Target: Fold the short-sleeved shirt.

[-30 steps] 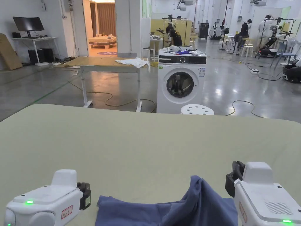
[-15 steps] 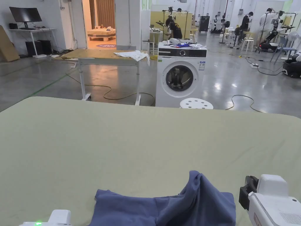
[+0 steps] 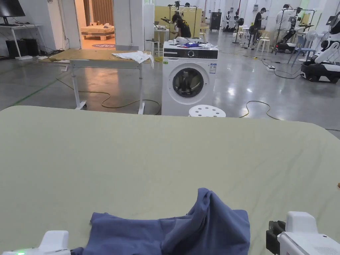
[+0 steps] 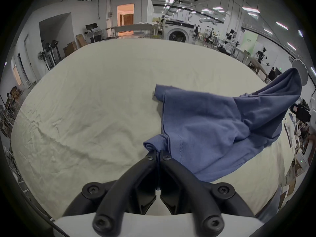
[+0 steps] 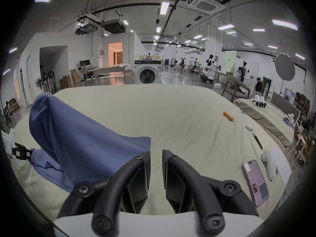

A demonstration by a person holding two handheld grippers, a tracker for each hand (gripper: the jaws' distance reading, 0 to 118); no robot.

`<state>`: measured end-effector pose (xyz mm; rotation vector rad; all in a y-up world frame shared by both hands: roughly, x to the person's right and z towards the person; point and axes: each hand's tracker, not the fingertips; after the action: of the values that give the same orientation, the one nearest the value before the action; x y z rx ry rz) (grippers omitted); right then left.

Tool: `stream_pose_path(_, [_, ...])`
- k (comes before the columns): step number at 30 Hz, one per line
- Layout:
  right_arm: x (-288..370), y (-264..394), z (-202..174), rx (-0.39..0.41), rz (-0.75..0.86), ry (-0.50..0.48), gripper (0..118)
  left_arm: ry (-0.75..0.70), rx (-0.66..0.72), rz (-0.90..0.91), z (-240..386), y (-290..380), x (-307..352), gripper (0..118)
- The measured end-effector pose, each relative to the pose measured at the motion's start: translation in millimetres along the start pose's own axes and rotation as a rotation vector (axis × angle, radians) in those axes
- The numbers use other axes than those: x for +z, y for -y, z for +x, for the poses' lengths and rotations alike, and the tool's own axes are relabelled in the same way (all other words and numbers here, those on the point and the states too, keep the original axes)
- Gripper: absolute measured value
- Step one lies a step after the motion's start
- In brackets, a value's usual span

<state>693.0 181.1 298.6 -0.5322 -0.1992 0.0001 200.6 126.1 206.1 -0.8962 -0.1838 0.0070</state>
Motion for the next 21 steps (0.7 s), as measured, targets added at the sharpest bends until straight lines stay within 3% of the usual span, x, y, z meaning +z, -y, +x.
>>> stream_pose_path(3, [-25.0, -13.8, 3.9, -0.011, -0.061, -0.039, 17, 0.012, -0.003, 0.031, 0.4, -6.0, 9.3, 0])
stream_pose_path(7, [-72.8, -36.6, 6.9, -0.019, -0.169, -0.071, 66, 0.028, -0.010, 0.055, 3.3, -11.8, 19.9, 0])
stream_pose_path(9, [-100.1, -44.3, 8.1, -0.048, -0.250, -0.080, 75, 0.034, -0.010, 0.061, 4.6, -13.7, 22.9, 0])
stream_pose_path(15, [-182.0, -44.8, 7.5, -0.099, -0.458, -0.139, 74, 0.042, -0.009, 0.057, 5.8, -12.9, 24.4, 0])
stream_pose_path(18, [-198.7, -38.7, 5.5, -0.104, -0.540, -0.176, 54, 0.039, 0.002, 0.053, 4.8, -10.7, 25.2, 0])
stream_pose_path(21, [-202.0, -36.1, 3.6, -0.044, -0.520, -0.164, 51, 0.034, 0.006, 0.051, 3.3, -8.8, 24.4, 0])
